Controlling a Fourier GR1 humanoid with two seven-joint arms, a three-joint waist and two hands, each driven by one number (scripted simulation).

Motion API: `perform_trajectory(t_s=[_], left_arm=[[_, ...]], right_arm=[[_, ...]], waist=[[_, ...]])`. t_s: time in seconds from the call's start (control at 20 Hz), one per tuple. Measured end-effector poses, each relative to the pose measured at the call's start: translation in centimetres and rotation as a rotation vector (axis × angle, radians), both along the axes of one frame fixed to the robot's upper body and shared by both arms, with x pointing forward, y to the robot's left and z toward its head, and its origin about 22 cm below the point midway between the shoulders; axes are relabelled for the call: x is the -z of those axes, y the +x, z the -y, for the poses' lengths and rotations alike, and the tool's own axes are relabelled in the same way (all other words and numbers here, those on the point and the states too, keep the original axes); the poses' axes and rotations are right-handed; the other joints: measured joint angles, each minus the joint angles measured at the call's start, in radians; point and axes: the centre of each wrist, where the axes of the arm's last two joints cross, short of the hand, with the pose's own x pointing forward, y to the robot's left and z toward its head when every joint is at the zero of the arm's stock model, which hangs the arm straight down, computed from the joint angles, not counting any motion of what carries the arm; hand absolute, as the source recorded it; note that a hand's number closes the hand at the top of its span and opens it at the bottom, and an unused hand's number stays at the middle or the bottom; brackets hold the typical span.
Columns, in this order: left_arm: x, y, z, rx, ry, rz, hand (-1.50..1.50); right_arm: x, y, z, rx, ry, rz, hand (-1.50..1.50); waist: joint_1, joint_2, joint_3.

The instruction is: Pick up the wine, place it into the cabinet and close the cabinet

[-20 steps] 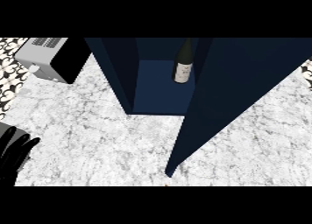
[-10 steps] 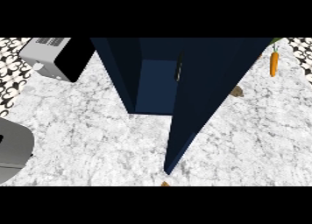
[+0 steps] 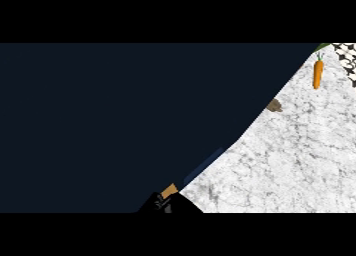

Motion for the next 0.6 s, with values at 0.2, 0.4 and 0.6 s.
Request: perform_trajectory(t_s=[0.2, 0.4, 0.6], left_arm=[[0.2, -0.4, -0.9, 0.001, 0.006, -0.014, -1.5], [-0.1, -0.7, -1.1, 0.027, -0.001, -0.026, -1.5], [-0.1, -0.9, -1.5, 0.052, -0.004, -0.032, -1.5]], right_arm=[[-1.7, 3.4, -2.7, 0.054, 0.006, 0.004, 1.5], [-3.4, 7.5, -4.1, 0.073, 0.001, -0.007, 1.5], [-4.4, 10.9, -5.1, 0.054, -0.026, -0.009, 1.5]], waist=[[-0.001, 0.005, 0.002], [-0.002, 0.01, 0.002], [-0.004, 0.011, 0.004]])
